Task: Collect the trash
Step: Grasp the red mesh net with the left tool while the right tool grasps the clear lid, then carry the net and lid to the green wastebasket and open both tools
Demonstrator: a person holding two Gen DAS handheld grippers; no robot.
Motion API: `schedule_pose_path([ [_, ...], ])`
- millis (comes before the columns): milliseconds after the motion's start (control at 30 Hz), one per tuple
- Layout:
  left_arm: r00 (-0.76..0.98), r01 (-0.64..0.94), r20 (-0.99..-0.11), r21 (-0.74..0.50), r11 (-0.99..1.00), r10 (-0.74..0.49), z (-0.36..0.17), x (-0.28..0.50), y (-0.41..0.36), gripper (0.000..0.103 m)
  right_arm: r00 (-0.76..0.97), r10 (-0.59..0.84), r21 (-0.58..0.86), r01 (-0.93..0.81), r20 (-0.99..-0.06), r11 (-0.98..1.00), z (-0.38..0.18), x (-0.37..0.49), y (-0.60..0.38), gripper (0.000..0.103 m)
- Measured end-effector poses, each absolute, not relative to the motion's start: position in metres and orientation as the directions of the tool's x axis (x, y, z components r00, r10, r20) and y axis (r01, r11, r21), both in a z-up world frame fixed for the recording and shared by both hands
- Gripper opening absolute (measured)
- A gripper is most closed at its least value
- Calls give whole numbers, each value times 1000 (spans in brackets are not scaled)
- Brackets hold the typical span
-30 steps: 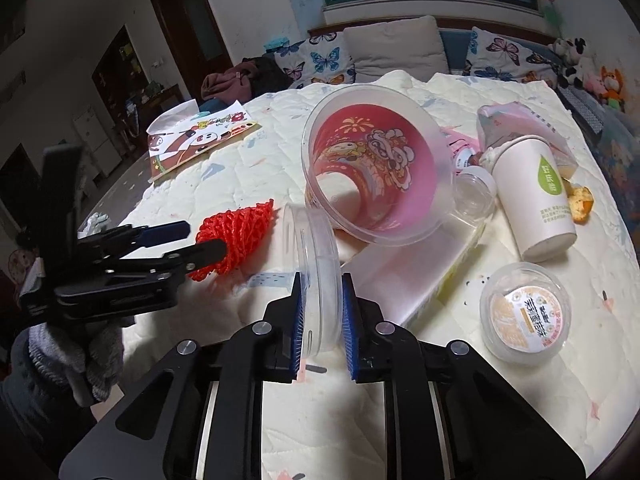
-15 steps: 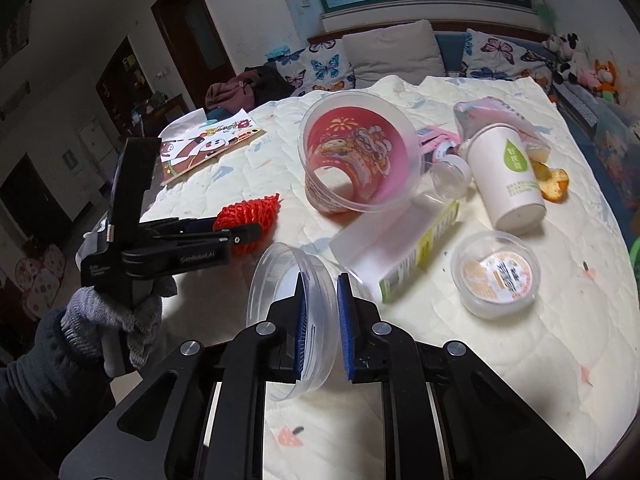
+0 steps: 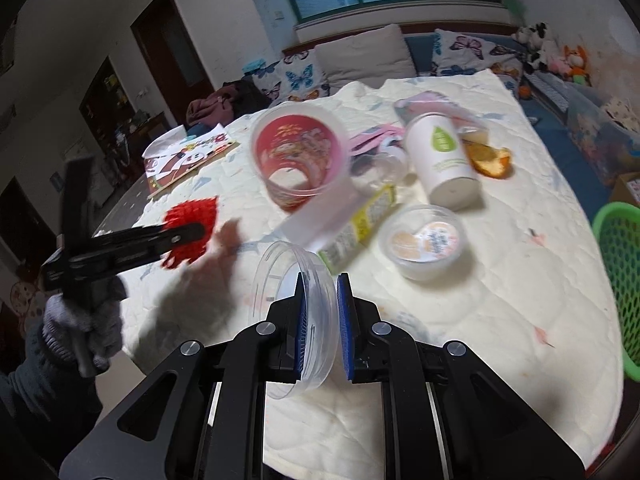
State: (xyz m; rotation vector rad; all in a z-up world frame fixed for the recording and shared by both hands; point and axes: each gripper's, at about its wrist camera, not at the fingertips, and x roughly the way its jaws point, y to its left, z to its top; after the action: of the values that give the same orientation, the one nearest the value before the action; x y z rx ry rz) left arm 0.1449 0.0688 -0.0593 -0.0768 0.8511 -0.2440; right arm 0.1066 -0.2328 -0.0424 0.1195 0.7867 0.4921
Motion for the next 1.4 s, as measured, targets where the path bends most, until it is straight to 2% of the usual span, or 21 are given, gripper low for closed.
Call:
schedule_pose_path([
  [400, 608, 425, -677, -163, 890, -415, -12, 110, -19, 32, 717, 337, 292, -192, -610, 937, -29, 93, -328, 15],
  [700, 547, 563, -668, -153, 812, -505, 6, 134, -113, 32, 771, 101, 232, 62, -628, 971, -33, 100, -446, 15],
  [933, 503, 622, -687, -133, 772, -524, 5, 157, -172, 32, 725, -90, 171, 278, -683, 945, -66, 112, -539, 15],
  [1400, 432, 686, -730, -114, 718, -529, -9, 191, -250, 32, 616, -181, 119, 413, -767, 903, -128, 136, -589, 18],
])
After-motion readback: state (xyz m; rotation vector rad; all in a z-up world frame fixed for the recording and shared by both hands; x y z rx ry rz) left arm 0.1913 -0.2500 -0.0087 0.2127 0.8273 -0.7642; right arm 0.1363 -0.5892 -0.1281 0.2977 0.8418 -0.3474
